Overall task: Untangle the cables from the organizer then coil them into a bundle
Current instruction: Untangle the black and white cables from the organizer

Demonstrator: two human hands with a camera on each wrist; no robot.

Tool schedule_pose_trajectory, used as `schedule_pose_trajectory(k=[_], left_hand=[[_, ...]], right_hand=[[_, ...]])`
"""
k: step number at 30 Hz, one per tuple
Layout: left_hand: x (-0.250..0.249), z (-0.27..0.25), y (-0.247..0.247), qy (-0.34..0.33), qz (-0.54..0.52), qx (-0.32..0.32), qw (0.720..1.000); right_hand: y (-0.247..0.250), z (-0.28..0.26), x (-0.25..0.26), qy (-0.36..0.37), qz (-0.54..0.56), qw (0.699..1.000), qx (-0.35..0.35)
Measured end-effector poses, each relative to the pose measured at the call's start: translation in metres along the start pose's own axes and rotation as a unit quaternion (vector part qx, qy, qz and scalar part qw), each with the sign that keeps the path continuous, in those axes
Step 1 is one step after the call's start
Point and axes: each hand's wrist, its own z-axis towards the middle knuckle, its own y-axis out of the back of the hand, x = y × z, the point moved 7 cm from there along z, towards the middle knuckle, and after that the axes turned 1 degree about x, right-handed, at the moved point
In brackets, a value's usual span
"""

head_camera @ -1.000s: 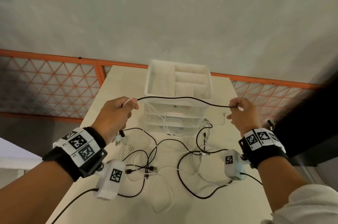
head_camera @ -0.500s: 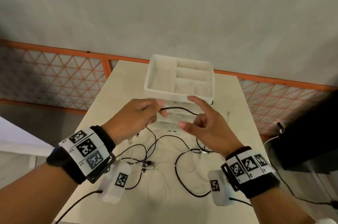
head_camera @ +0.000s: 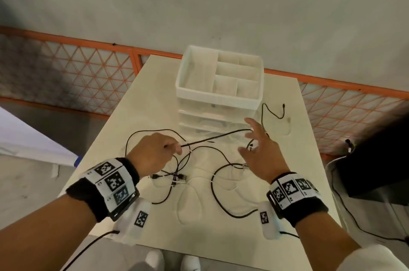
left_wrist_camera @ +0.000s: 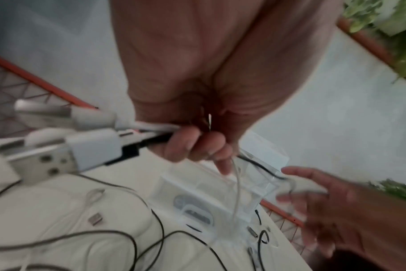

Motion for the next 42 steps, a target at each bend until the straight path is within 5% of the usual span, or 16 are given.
schedule_pose_trajectory(k=[3,6,8,12,16,22,25,30,37,42], left_hand=[[0.015,0.004,0.008,0.041,-0.127,-0.070,0.989],[0.019,0.008,0.025,0.048,-0.216,-0.112,0.969],[0.014,0.010,0.032,0.030,-0.251,-0.108,0.961],[0.004,0.010,0.031,0.021,-0.300,-0.057,0.952],[0.001,0.010,0.025,0.013,-0.334,-0.019,0.942],[0.011,0.012,0.029,0.016,-0.341,-0.006,0.940],[0.015,0.012,0.032,0.035,-0.363,-0.002,0.931],[0.020,0.015,0.044,0.042,-0.433,-0.007,0.900],[-0.003,0.017,0.045,0.003,-0.508,0.048,0.860],[-0.011,0.013,0.035,-0.007,-0.522,0.078,0.850]], right_hand=[[-0.033,-0.018,-0.027,-0.048,-0.049,0.996,0.049],[-0.075,-0.046,-0.050,-0.084,-0.182,0.960,0.193],[-0.096,-0.062,-0.063,-0.105,-0.253,0.924,0.268],[-0.116,-0.074,-0.068,-0.075,-0.339,0.891,0.292],[-0.112,-0.061,-0.050,-0.055,-0.263,0.932,0.244],[-0.022,-0.009,0.049,0.060,-0.043,0.997,0.011],[0.018,-0.008,0.085,0.074,0.123,0.988,-0.055],[0.028,-0.019,0.121,0.102,0.232,0.967,-0.014],[0.018,-0.020,0.143,0.123,0.270,0.955,0.004],[0.025,-0.017,0.155,0.141,0.309,0.939,-0.051]])
